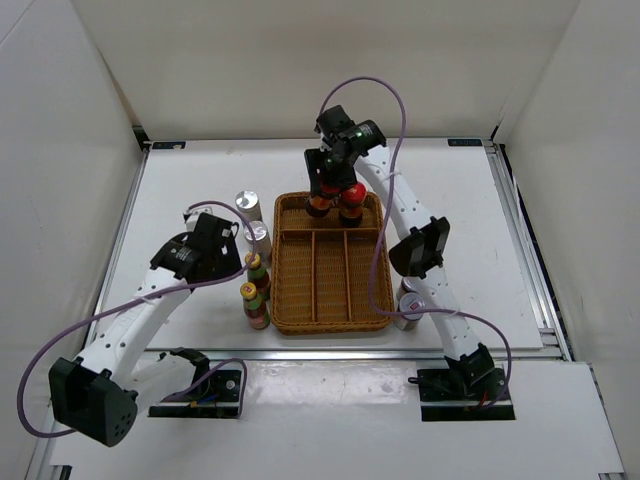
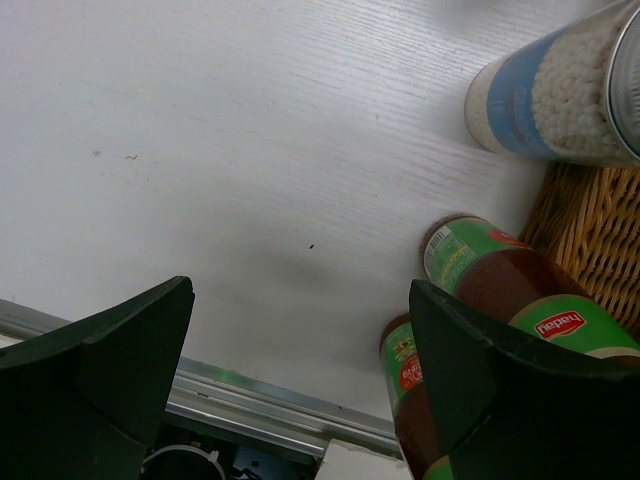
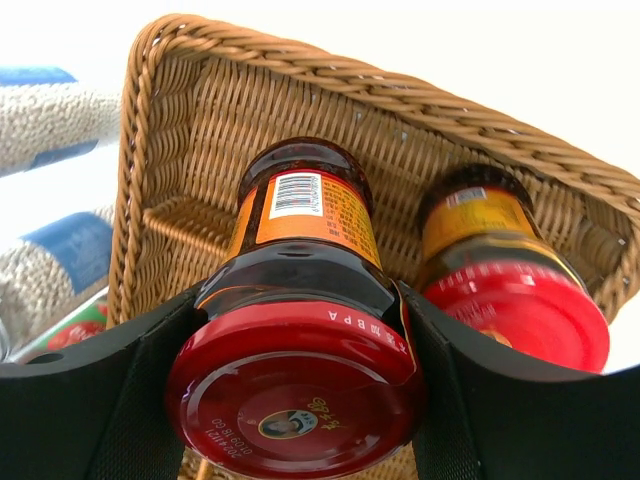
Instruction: Organize the condiment bottles
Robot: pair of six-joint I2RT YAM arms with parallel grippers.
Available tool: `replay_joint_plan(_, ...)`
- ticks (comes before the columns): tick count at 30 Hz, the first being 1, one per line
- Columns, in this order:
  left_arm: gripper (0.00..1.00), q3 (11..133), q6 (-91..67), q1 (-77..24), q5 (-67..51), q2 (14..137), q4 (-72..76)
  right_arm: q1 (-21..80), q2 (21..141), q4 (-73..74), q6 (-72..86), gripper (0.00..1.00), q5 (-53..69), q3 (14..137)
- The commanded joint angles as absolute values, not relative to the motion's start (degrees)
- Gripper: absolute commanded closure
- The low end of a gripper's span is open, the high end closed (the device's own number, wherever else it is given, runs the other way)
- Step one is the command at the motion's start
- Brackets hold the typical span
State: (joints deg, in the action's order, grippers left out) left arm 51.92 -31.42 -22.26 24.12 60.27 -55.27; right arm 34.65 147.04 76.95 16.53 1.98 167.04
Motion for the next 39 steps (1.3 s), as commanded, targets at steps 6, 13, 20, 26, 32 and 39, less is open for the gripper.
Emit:
replay_joint_plan(6,0.0,51.0,-32.3,-23.6,25.4,58.4,-54.8,36.8,149.6,73.7,18.6,1.0,-3.3,174.2)
replay_joint_plan(13,0.0,51.0,-32.8,-24.6,25.9,57.2,-54.8,37.9,151.3,73.7,19.8,0.41,-6.3,174.2)
replay_joint_plan(20,0.0,51.0,-32.8,-24.6,26.4,56.1,-54.8,37.9,147.1,71.0,19.2,0.01,-5.8,175.6)
replay_joint_plan(26,0.0,51.0,-32.8,-24.6,26.5,56.1,-54.8,37.9,141.0,66.7,16.5,0.01,-4.6,178.5)
replay_joint_plan(32,0.0,51.0,-33.3,-24.6,27.0,56.6,-55.4,37.9,130.9,71.2,13.8,0.01,-17.0,179.5)
replay_joint_plan(39,0.0,51.0,-33.3,-24.1,26.5,58.9,-55.4,36.7,119.5,90.9,22.0,0.01,-24.9,152.5)
